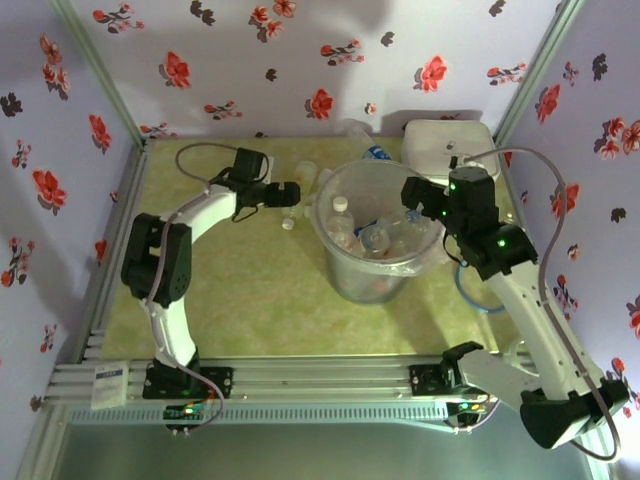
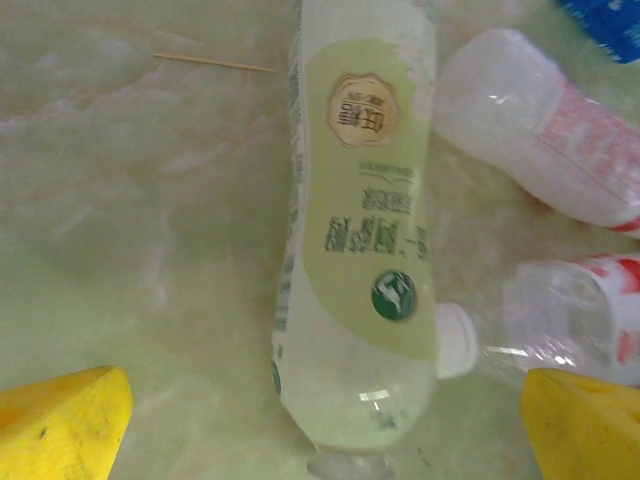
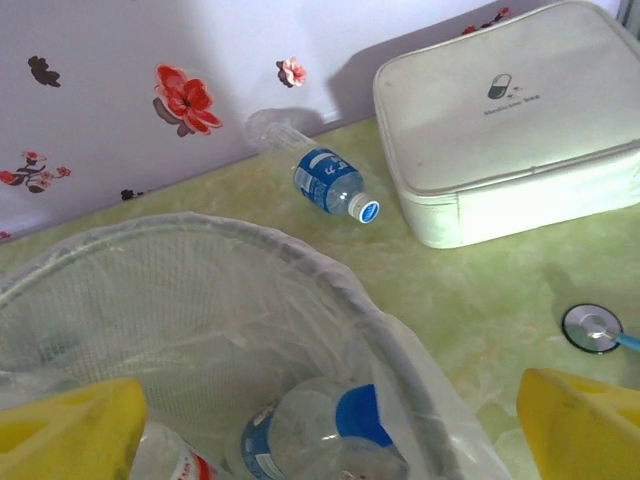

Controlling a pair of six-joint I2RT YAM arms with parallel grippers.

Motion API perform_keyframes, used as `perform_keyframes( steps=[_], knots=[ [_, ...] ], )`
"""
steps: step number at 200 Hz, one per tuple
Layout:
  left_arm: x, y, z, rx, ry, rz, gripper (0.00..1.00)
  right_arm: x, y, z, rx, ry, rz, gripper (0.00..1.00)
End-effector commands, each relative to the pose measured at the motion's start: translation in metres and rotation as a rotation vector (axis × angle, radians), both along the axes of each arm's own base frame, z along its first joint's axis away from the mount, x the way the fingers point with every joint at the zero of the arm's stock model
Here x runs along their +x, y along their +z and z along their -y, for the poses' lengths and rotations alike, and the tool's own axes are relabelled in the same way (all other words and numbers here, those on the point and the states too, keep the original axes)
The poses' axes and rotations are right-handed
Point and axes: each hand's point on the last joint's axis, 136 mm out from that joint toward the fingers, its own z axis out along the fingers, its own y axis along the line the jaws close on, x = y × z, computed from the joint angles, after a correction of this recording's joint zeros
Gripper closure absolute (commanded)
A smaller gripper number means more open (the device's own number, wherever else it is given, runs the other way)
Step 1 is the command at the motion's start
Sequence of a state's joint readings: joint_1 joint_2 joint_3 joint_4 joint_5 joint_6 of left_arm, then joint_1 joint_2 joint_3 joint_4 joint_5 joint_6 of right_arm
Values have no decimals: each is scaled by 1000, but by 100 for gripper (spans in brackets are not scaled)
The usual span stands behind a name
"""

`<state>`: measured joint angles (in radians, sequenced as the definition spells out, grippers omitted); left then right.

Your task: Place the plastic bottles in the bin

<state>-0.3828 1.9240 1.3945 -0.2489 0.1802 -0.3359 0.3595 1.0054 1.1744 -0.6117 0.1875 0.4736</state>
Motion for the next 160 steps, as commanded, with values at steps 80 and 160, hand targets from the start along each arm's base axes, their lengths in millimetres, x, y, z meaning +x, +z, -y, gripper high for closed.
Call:
perform_keyframes(
  steps=[80,160],
  knots=[
    [7,-47,4,175,-26,-87,21,-1,-4,14,30,-84,23,1],
    [4,-25,-13,238,-15,-37,42,-12,17,20,34,-85,71,1]
  ],
)
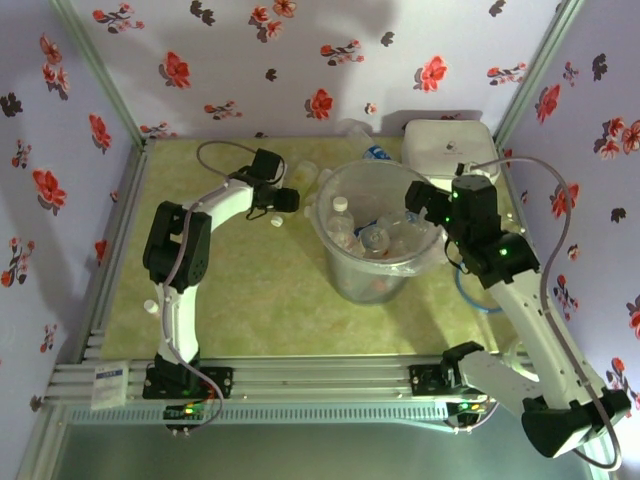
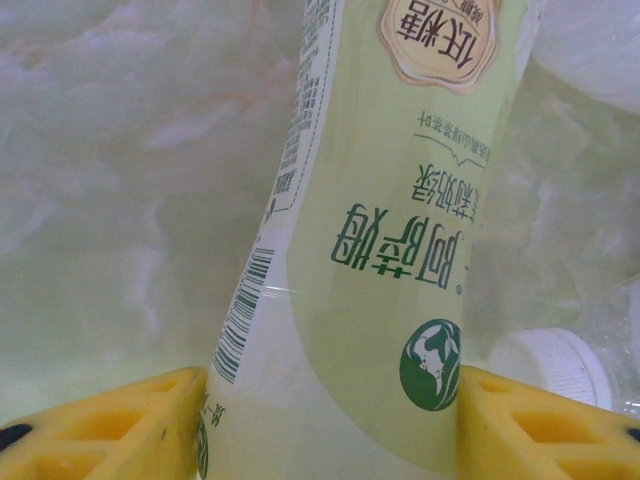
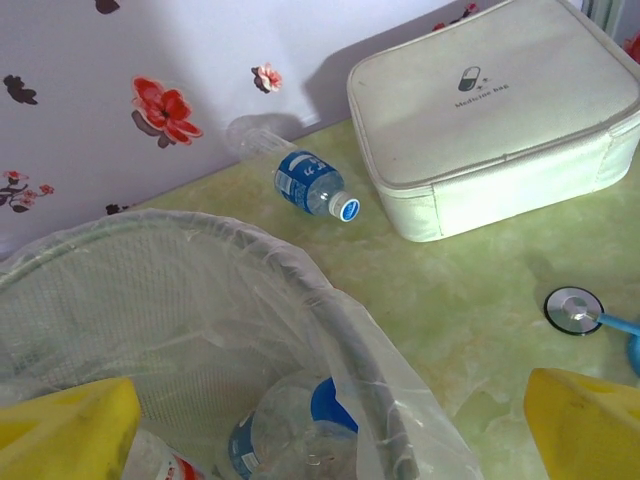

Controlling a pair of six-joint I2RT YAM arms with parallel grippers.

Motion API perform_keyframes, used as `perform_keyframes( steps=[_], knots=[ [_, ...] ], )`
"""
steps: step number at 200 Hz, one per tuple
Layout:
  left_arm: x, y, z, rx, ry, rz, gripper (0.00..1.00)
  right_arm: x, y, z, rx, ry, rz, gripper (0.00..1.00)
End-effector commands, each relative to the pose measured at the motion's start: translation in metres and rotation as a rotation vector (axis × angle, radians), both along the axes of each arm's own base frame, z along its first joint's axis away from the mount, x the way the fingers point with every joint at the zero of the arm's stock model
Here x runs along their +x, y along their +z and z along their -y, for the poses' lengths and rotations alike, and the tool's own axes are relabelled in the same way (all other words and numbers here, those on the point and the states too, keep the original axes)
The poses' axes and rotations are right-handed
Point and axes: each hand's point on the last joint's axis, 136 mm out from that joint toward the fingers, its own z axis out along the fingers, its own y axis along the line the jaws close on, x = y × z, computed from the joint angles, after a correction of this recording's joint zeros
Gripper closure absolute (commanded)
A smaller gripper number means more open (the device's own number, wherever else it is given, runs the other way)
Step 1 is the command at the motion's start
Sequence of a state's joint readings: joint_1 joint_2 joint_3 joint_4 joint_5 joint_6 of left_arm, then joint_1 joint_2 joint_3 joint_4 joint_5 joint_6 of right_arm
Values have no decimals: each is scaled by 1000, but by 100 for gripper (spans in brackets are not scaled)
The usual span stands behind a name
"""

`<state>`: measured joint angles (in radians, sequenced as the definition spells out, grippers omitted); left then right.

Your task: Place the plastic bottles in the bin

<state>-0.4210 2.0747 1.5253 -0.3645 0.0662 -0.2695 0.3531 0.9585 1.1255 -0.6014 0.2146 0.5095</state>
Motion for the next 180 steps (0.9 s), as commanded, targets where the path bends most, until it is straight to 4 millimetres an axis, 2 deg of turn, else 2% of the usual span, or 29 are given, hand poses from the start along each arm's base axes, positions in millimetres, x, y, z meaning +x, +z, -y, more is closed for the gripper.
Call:
perform_keyframes(
  steps=[1,37,55,78,107,127,164,180],
  knots=[
    [-4,19,-17,68,3,32,42,-5,23,10,12,-37,64,1],
    [-9,64,-33,70,16,120,42,-1,41,5,21,-14,114,1],
    [-17,93,-38,53,17,181,42,7,50,-8,68,32,146,1],
    [-30,137,-42,12,9,283,42,22,73,-33,145,128,195,2],
    [-54,190,-45,-65,-6,445,42,35,112,-83,268,322,261,3],
    [-74,219,-43,-155,-20,567,46,38,135,-122,276,449,293,2],
    [-110,244,-23,-269,-162,677,48,51,156,-194,303,635,291,1],
    [-122,252,-18,-301,-203,703,48,64,153,-218,338,679,260,0]
  ],
)
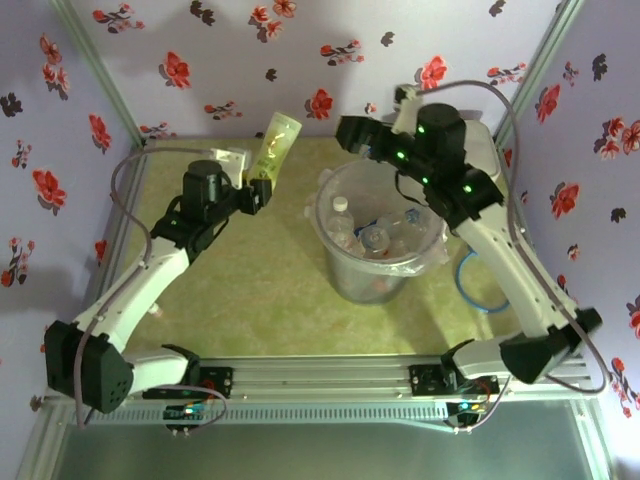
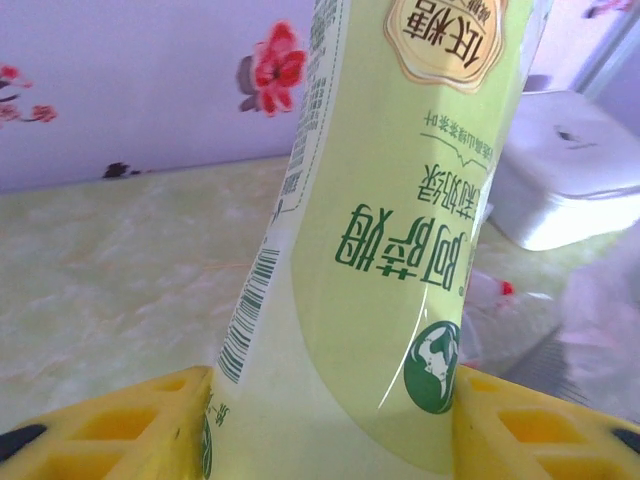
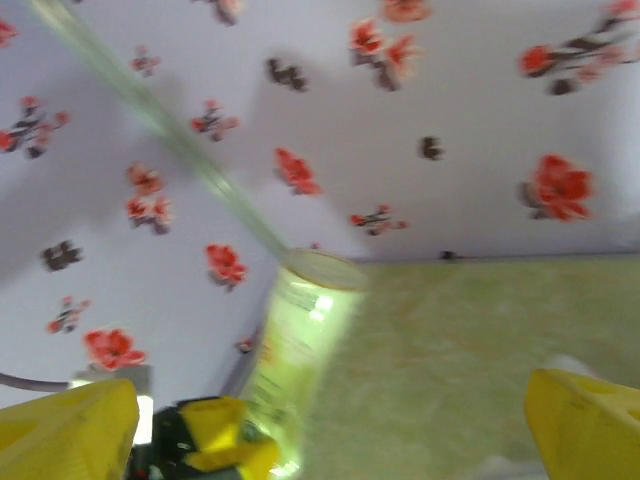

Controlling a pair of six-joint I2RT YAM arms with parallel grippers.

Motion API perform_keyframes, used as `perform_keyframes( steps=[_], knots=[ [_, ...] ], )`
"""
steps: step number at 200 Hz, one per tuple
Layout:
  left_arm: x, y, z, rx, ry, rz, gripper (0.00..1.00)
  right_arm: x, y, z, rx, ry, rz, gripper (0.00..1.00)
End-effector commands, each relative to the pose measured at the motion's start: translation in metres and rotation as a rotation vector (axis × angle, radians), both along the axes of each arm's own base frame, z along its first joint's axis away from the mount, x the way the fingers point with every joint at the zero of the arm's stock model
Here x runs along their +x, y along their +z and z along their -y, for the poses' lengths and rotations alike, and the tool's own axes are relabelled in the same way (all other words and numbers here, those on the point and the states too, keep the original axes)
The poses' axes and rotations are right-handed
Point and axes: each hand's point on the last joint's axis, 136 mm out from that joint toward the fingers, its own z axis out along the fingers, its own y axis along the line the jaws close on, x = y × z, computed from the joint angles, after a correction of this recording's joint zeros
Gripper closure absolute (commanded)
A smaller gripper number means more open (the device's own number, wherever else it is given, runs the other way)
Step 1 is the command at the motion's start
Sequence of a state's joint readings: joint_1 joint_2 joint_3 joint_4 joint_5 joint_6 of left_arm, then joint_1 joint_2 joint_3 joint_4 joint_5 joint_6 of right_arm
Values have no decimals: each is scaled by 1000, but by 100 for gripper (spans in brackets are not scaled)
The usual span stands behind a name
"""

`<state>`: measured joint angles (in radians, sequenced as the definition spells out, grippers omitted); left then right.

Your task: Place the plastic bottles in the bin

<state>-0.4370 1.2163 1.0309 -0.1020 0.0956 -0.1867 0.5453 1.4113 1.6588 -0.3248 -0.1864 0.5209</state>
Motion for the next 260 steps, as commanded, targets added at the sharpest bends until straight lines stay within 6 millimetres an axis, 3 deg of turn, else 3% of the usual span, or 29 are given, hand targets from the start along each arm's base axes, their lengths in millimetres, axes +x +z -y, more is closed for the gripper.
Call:
perform_keyframes(
  steps=[1,49,103,128,147,166,185,195,210,224,260],
  knots=[
    [-16,28,17,-53,-118,120,47,8,9,-37,39,119,5,0],
    [-35,39,26,-110,-190,168,48,41,-32,-77,-1,140,-105,0],
    [-31,33,34,-115,-209,152,48,42,-61,-103,0,218,-181,1],
    [-28,30,36,-115,-212,143,47,42,-66,-106,13,233,-194,12],
    [-26,27,37,-109,-211,135,48,43,-66,-104,6,221,-188,31],
    [-26,26,37,-103,-211,125,47,43,-59,-102,5,215,-163,46],
    [-27,29,38,-111,-214,121,44,44,-45,-97,6,203,-121,50],
    [-30,37,38,-127,-221,130,36,45,-34,-93,8,191,-89,50],
    [-37,51,39,-154,-232,161,13,45,-13,-83,15,162,-27,51],
    [-42,64,39,-192,-233,194,1,44,8,-69,28,126,36,52],
    [-43,70,44,-240,-242,193,0,29,64,-6,87,-17,205,55]
  ],
)
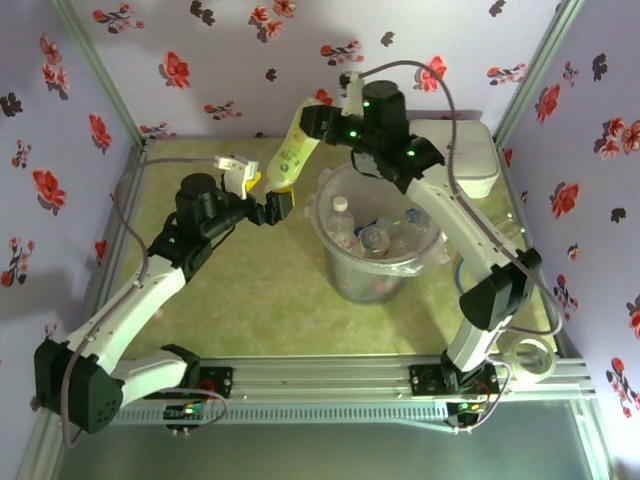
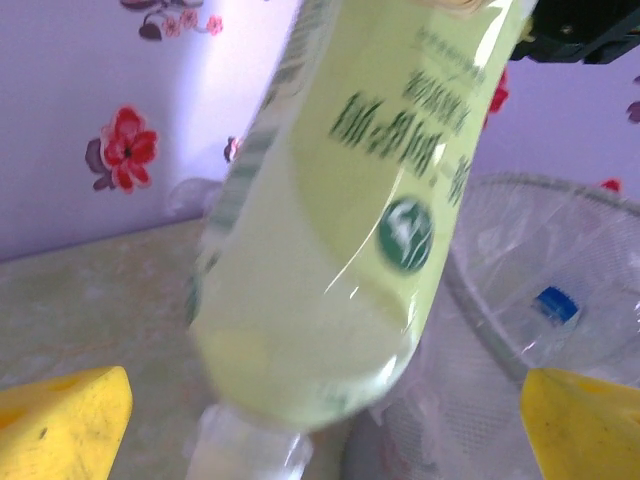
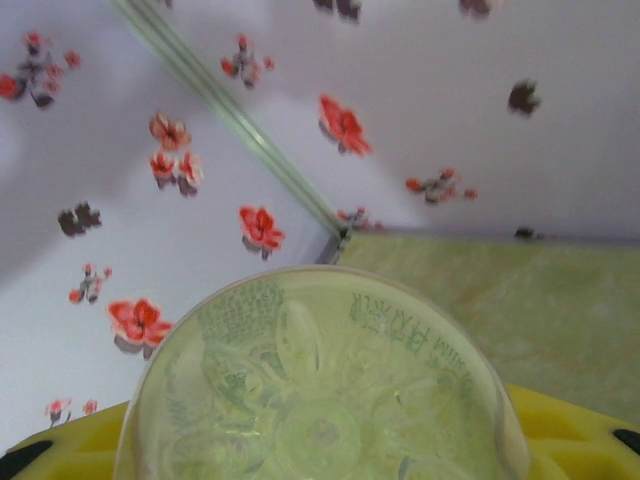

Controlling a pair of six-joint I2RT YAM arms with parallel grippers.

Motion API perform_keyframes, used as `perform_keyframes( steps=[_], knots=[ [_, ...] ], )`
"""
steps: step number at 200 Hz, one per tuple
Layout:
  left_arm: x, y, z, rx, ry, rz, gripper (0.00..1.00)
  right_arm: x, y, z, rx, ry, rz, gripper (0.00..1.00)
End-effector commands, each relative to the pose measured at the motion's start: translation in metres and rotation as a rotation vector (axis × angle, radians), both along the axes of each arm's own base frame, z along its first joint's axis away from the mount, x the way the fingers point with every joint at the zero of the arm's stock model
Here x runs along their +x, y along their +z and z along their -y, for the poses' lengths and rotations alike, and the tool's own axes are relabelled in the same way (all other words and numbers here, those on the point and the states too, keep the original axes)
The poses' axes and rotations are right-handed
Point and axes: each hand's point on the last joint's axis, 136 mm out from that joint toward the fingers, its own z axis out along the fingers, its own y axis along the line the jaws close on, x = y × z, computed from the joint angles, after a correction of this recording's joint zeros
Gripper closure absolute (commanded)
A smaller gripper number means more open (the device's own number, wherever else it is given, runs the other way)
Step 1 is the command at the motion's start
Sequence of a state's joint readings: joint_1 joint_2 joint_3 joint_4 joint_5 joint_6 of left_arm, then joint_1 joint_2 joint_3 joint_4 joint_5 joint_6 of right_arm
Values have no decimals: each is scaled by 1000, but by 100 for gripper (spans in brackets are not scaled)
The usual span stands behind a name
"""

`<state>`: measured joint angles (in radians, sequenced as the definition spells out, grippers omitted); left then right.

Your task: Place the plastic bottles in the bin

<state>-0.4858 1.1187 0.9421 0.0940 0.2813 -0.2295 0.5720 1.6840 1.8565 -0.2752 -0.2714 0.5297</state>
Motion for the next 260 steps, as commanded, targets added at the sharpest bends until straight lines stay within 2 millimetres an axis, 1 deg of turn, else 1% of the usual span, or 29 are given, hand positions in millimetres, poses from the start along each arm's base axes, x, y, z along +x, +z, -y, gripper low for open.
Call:
perform_keyframes(
  steps=[1,10,19,32,43,51,70,91,114,130,143,164,191,215,234,260],
  knots=[
    [-4,29,6,-77,-26,51,0,-21,86,59,93,-133,240,55],
    [-3,29,11,-89,-34,42,0,-27,95,79,96,-169,260,55],
    [-2,31,16,-102,-45,32,0,-32,99,98,84,-206,260,55],
    [-1,29,29,-99,-73,20,0,-39,99,124,50,-264,255,55],
    [0,26,41,-78,-94,9,0,-46,94,141,2,-302,252,55],
    [2,22,49,-63,-107,2,0,-51,88,152,-48,-334,243,55],
    [5,13,63,-45,-125,-17,0,-60,61,173,-203,-397,199,58],
    [9,3,72,-26,-134,-48,0,-67,24,183,-346,-399,127,61],
    [11,-15,83,48,-142,-84,0,-68,-15,187,-454,-386,48,63],
    [11,-28,89,88,-148,-104,0,-67,-37,189,-500,-379,0,64],
    [11,-36,91,96,-149,-122,0,-67,-54,186,-516,-362,-29,64],
    [11,-44,93,104,-144,-141,0,-66,-83,174,-506,-307,-93,64],
    [11,-48,96,107,-145,-149,0,-71,-126,151,-472,-212,-202,64],
    [13,-48,98,108,-147,-150,0,-78,-158,142,-481,-185,-272,64],
    [13,-49,100,110,-151,-152,0,-85,-177,135,-512,-165,-296,64],
    [14,-51,102,107,-151,-154,0,-93,-200,128,-598,-121,-291,64]
  ],
)
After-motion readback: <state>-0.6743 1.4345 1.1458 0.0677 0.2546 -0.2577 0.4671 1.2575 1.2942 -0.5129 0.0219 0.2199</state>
